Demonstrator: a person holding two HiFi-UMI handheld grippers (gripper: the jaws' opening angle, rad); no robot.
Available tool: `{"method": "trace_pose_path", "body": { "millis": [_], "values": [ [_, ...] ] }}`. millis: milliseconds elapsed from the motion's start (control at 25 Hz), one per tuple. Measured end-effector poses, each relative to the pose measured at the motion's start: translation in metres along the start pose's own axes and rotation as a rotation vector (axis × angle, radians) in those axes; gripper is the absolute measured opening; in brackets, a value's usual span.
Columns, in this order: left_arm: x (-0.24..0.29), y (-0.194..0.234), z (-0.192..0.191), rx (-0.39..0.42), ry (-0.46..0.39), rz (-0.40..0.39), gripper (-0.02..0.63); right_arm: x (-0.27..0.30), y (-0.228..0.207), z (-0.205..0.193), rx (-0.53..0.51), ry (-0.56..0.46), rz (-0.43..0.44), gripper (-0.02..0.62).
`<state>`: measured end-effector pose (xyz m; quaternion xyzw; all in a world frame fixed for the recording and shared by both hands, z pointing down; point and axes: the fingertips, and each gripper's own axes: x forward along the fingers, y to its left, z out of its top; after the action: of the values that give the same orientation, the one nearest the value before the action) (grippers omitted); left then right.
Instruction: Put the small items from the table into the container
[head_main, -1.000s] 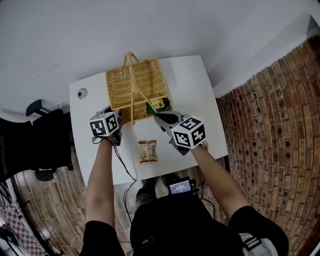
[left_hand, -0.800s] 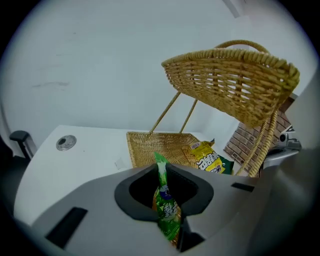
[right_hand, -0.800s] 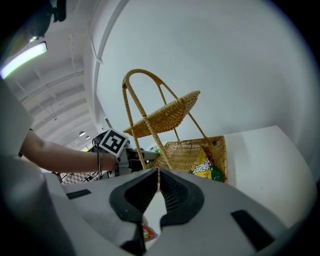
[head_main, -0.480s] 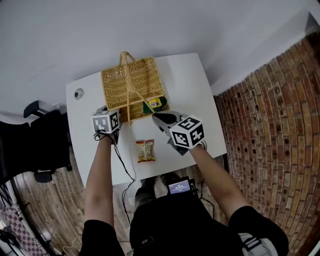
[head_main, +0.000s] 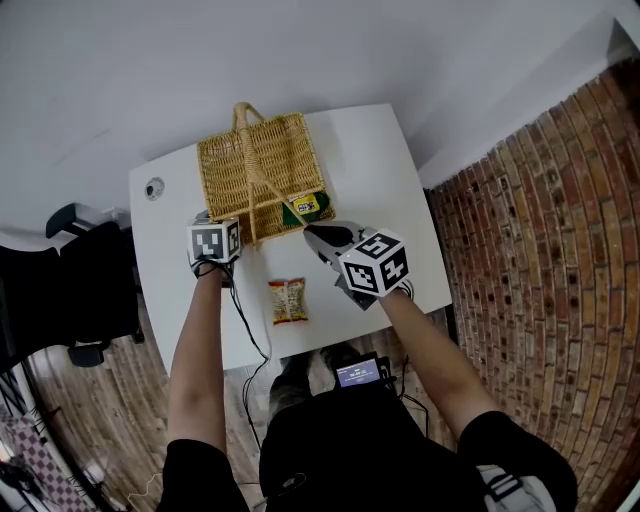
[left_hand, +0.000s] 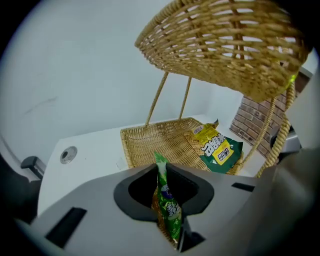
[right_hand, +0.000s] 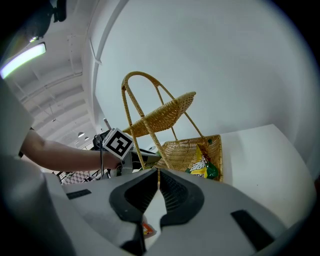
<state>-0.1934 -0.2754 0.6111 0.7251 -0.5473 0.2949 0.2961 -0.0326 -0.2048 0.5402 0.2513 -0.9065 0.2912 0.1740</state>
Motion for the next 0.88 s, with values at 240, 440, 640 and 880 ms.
{"method": "trace_pose_path", "body": {
  "millis": [240, 440, 640, 880],
  "values": [
    [0.001, -0.002, -0.001, 0.041, 0.020, 0.020, 0.086, -0.002, 0.000, 0.000, 0.002, -0.003, 0.002, 0.023],
    [0.003, -0.006, -0.001, 0.050, 0.019, 0.006, 0.103, -0.004, 0.000, -0.001, 0.002, -0.004, 0.003, 0.023],
    [0.001, -0.007, 0.000, 0.044, -0.001, -0.001, 0.132, -0.006, -0.001, -0.001, 0.001, -0.007, 0.002, 0.022],
    [-0.007, -0.002, -0.001, -0.013, -0.075, -0.021, 0.144, -0.007, 0.000, -0.001, 0.005, -0.008, 0.004, 0.023]
  ]
}}
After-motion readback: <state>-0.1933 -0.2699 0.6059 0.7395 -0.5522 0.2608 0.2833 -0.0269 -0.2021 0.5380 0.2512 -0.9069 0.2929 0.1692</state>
